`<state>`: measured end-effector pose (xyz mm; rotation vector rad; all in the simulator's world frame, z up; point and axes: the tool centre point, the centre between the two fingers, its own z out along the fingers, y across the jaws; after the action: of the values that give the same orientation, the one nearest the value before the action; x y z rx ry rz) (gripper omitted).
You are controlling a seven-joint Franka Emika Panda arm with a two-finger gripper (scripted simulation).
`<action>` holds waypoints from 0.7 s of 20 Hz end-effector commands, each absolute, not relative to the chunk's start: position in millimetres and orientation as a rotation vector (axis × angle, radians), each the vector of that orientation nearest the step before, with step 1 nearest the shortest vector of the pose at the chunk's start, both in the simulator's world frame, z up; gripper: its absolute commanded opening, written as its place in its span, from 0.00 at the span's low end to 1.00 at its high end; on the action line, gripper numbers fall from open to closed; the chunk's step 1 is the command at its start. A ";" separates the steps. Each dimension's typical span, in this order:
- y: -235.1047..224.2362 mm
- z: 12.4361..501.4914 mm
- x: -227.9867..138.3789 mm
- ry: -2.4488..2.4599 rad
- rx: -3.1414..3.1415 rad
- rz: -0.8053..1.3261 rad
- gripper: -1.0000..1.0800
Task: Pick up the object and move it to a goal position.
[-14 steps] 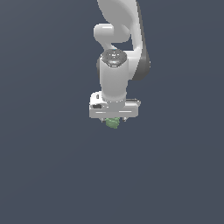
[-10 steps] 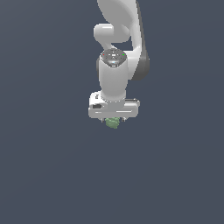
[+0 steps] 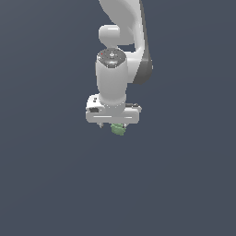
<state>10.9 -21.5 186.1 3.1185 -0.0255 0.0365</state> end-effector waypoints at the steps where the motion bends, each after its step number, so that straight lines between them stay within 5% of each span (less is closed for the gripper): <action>1: -20.6 185.7 10.7 -0.021 3.119 0.036 0.96; 14: -18.8 173.6 1.2 0.219 3.111 0.027 0.96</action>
<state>2.9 -19.1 175.7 3.1139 0.1765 0.0287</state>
